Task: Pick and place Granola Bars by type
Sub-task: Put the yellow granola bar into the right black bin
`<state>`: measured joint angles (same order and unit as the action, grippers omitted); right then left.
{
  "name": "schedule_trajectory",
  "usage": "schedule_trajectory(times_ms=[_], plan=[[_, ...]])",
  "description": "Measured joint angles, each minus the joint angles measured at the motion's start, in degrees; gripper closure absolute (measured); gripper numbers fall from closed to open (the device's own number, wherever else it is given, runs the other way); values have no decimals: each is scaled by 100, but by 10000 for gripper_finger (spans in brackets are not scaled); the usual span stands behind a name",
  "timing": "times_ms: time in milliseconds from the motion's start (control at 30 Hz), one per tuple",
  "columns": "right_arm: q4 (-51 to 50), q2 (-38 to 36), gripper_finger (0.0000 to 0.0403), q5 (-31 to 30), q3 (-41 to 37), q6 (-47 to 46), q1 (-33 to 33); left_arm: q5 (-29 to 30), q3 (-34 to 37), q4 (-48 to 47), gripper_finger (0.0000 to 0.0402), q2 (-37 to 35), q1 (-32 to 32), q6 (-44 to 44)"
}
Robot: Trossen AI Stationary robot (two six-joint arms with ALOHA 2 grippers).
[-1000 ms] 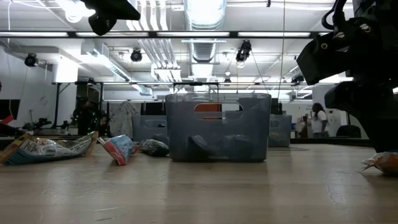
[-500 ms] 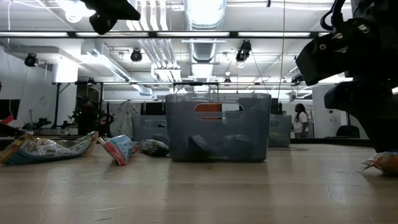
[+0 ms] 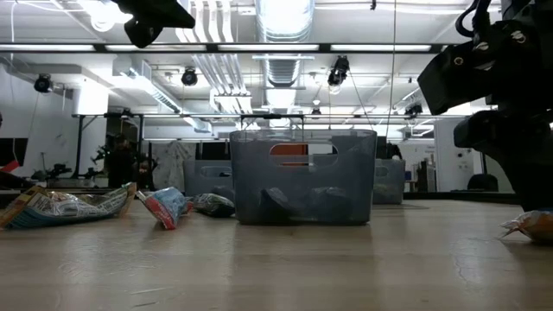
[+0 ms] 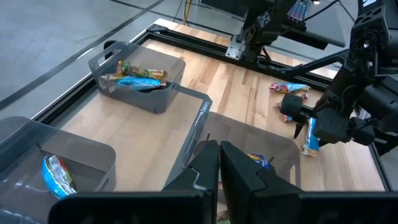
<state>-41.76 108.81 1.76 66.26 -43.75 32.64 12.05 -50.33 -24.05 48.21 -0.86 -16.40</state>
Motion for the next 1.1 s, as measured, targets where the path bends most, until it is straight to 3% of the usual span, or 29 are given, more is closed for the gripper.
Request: schedule_trajectory(times_ms=[133,433,1100], plan=[[-36,-25,149,6,39,-398,74,0,0,0,402,0,0,0],[-619,-7,149,-48,463,-211,115,2,0,3,402,0,0,146],[-636,17,149,-356,406,-330,212,2,0,4,402,0,0,146]])
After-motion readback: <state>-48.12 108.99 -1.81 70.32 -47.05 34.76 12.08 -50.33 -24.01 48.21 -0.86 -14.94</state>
